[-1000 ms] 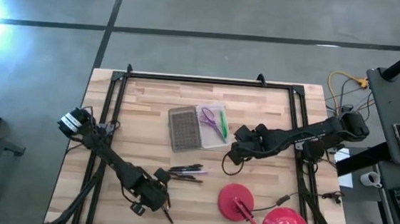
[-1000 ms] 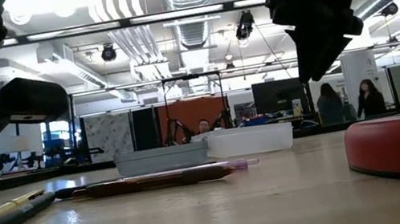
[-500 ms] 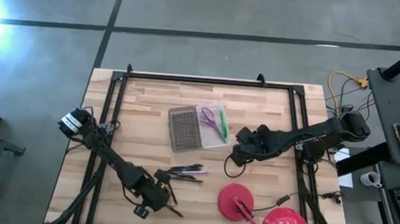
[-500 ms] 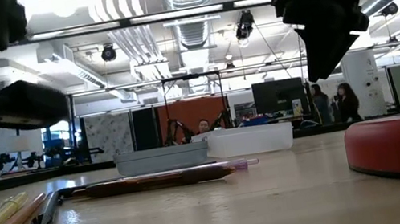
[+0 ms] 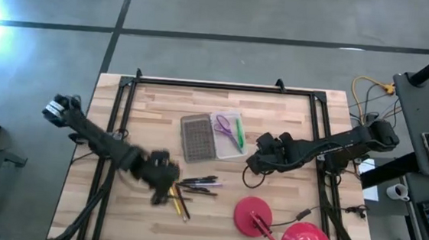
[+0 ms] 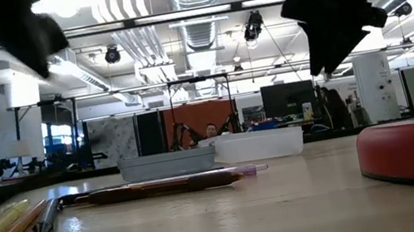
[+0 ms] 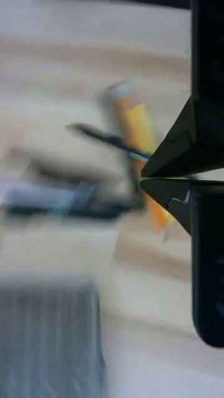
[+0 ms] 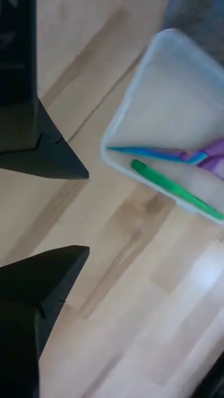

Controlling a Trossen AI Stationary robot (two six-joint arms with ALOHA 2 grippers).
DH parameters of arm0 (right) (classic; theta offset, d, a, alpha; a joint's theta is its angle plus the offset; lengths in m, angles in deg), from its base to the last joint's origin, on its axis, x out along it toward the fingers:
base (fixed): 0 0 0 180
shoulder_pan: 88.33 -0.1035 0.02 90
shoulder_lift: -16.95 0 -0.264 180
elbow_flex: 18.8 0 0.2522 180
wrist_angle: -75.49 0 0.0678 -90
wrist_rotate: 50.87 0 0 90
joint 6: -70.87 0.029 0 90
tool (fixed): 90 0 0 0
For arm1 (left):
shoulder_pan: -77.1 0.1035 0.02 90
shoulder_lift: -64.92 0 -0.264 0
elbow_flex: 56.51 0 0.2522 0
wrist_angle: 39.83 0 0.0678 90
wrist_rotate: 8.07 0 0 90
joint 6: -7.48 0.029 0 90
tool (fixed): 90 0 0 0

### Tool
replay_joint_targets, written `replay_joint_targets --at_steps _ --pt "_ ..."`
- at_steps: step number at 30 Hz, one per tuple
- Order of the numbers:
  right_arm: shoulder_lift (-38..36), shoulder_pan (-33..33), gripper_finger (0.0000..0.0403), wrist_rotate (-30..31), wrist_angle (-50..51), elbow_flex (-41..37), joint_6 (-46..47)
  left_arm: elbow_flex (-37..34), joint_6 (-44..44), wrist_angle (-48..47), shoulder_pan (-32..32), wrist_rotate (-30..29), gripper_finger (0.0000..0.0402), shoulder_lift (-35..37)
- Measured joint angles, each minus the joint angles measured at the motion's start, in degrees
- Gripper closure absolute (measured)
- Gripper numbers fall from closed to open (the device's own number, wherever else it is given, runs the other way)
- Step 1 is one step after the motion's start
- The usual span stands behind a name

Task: Pick & place school supplies into a supply box
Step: Put the black pen into the black supply box

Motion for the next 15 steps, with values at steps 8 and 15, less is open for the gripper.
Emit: replay_joint_targets --at_steps 8,15 --pt "-4.87 0.01 0.0230 2.40 3.49 0.00 9.70 -6.05 -1.27 15.07 18.83 10.60 0.0400 5.36" --pt "-6.04 -0.03 0.0230 1.48 5.63 -0.11 10.10 -6.03 19.02 8.21 15.23 14.16 0.0396 4.49"
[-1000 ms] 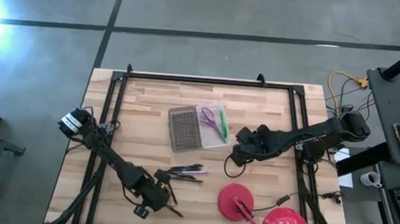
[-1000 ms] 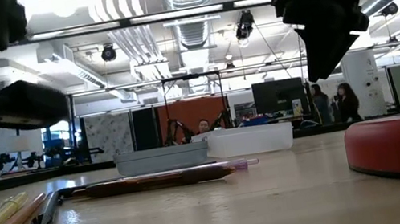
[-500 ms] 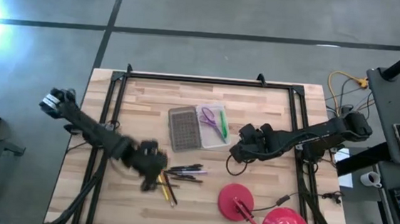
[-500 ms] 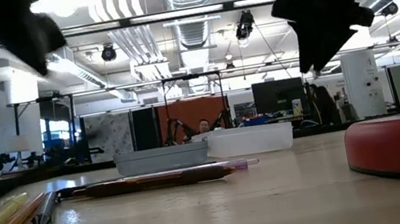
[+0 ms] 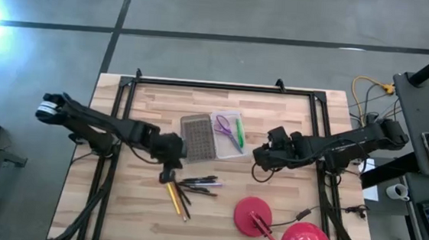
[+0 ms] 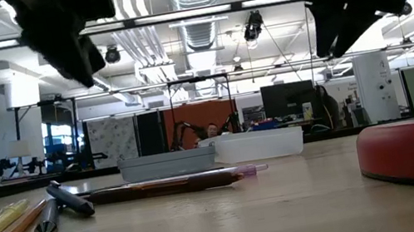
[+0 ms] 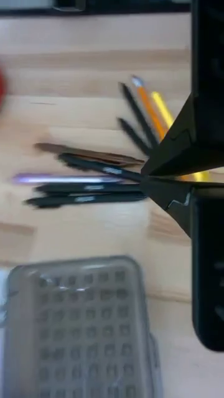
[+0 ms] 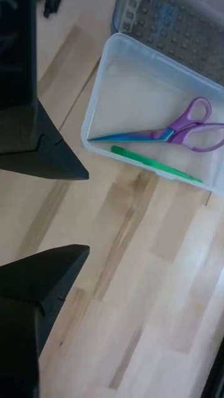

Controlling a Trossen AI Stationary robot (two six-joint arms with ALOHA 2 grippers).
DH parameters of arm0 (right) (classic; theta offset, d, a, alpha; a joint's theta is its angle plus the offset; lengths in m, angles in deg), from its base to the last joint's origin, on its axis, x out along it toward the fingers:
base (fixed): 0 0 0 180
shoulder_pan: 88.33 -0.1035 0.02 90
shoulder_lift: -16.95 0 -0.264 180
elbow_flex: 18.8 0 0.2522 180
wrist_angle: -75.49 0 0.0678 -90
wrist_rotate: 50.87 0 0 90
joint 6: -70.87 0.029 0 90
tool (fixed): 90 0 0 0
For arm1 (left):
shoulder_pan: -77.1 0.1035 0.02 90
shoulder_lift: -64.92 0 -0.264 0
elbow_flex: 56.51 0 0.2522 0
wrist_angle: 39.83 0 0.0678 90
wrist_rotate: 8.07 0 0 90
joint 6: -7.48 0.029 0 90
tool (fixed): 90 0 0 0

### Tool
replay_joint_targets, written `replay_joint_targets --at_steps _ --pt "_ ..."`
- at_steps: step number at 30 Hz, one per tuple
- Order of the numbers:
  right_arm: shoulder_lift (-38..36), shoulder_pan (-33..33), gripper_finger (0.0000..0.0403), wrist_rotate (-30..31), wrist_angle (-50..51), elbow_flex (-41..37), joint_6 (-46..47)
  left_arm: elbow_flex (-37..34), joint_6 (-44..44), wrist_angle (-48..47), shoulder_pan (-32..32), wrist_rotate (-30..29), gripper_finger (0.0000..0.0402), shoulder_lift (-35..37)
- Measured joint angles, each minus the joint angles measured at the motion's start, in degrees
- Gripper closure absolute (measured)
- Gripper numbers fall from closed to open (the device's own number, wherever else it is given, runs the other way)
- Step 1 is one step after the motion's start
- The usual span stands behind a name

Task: Pick & place school supplies into a supply box
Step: Put the black pen into the black supply box

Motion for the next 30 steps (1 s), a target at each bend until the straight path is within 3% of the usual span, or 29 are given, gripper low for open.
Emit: replay_joint_targets --at_steps 7,14,20,30 --pt "1.90 0.04 0.0228 -0.54 0.00 -0.13 0.15 0.41 9.95 0.03 -6.23 0.05 0.0341 -5.48" --pt "3.94 0.04 0.0229 -3.29 -0.17 -0.20 0.20 1.29 21.92 -0.73 -7.53 -0.39 0.0276 -11.65" --pt "4.61 0.00 0.0232 -4.23 -0.39 -0.22 0.65 1.31 31.95 -1.93 -7.53 -0.22 0.0270 -15.60" --pt "4.87 0.00 0.0232 -4.18 -0.37 -0.22 1.27 1.27 32.56 -1.68 -7.47 -0.06 0.0280 -18.33"
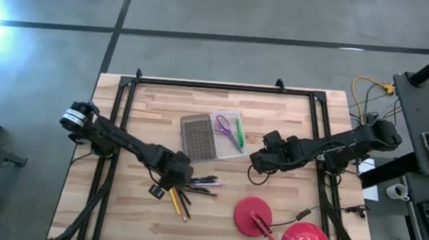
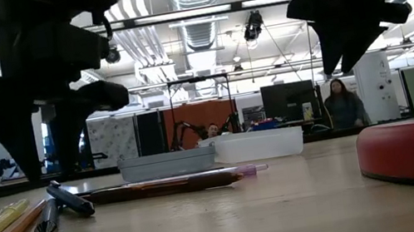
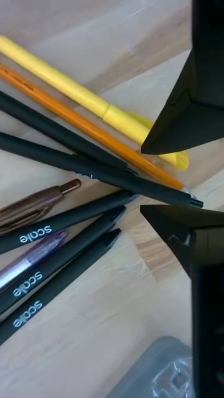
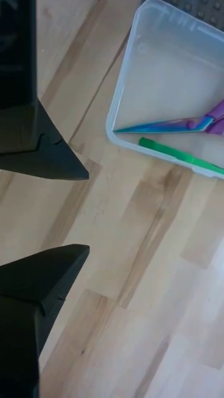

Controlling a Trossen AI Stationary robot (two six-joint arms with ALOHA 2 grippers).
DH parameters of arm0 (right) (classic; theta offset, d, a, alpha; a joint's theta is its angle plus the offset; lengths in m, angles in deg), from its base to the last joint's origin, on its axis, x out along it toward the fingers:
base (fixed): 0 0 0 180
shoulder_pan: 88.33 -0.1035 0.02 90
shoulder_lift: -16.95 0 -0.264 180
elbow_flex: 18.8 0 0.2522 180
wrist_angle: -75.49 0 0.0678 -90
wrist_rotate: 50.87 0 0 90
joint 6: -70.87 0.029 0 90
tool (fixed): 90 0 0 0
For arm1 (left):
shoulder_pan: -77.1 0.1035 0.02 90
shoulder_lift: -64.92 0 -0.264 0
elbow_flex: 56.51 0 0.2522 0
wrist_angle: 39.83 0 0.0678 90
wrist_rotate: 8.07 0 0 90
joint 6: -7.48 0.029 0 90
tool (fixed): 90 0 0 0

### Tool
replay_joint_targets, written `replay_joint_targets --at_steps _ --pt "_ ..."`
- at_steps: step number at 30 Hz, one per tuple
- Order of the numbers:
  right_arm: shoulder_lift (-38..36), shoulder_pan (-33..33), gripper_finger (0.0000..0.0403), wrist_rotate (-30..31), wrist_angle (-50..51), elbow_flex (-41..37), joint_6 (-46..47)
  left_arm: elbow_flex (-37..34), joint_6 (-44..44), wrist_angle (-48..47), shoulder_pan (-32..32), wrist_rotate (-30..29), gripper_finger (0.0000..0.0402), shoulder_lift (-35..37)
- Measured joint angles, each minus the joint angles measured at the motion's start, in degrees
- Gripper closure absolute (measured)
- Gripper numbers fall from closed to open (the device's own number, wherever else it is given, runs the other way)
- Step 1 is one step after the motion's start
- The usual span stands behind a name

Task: Pick & place school supplies into a supply box
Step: Put the black pen into the black supply box

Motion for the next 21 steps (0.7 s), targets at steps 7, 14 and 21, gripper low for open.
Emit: replay_joint_targets --at_steps 7,14,21 --pt "0.11 0.00 0.0230 0.14 -0.04 -0.02 -0.01 -0.01 0.00 1.56 0.00 0.16 0.0314 -3.77" --pt "0.11 0.00 0.0231 0.16 -0.02 -0.09 -0.01 0.08 -0.93 0.24 0.00 2.13 0.0361 -3.89" --pt "0.11 0.04 0.0231 0.48 -0.02 -0.51 -0.01 -0.09 -6.26 -4.35 -0.04 3.09 0.0385 -1.59"
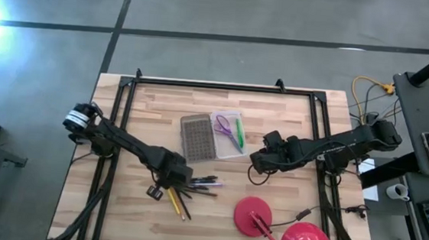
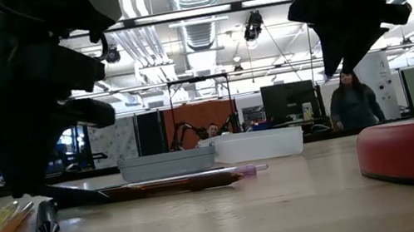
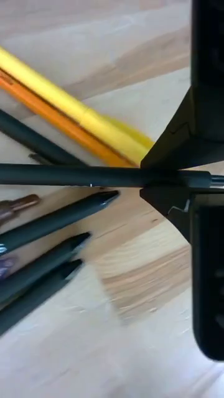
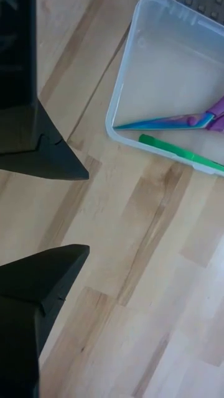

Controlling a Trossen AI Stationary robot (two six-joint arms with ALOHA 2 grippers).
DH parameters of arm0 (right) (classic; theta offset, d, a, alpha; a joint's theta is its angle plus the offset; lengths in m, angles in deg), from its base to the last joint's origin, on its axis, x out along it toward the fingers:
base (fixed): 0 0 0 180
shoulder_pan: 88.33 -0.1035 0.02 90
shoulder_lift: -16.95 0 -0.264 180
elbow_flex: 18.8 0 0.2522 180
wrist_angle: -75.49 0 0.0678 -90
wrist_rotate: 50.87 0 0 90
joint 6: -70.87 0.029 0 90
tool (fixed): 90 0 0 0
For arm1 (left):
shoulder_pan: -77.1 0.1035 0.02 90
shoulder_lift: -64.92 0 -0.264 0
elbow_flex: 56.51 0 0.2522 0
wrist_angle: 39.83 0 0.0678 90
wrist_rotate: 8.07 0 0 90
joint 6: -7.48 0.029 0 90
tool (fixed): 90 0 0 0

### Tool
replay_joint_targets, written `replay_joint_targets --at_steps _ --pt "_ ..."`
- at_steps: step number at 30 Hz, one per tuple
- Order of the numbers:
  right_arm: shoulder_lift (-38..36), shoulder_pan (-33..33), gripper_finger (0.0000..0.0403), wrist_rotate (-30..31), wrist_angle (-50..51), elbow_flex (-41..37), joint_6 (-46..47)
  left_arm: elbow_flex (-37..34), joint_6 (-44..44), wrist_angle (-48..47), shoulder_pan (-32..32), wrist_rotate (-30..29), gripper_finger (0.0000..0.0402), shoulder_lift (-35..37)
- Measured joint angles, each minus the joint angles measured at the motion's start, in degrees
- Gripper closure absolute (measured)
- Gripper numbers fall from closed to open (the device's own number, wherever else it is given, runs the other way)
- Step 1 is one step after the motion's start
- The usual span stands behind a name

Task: Pick & place school supplies into a supply box
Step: Put the black pen into the black supply box

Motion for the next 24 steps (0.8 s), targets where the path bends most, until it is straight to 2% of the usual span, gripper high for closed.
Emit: replay_joint_targets --at_steps 7,13,16,19,22,24 --pt "0.00 0.00 0.0232 0.23 0.00 -0.17 0.58 0.84 -11.82 -0.25 0.50 0.99 0.0385 5.27" --pt "0.00 0.00 0.0237 0.57 0.05 -0.17 9.32 -1.22 -33.78 8.77 6.25 -0.36 0.0384 12.79" --pt "0.00 -0.04 0.0236 1.72 0.22 -0.17 16.30 -5.36 -47.48 21.36 10.90 -0.80 0.0384 16.53" --pt "0.00 -0.07 0.0236 1.89 0.18 -0.17 19.17 -11.46 -59.98 41.71 15.09 -0.97 0.0383 19.27" --pt "-0.08 -0.13 0.0239 1.89 0.21 -0.17 19.64 -17.91 -71.38 61.41 18.80 -2.96 0.0383 19.10" --pt "-0.25 -0.15 0.0239 1.98 0.26 -0.17 21.52 -21.17 -78.18 71.08 20.65 -6.11 0.0383 17.49"
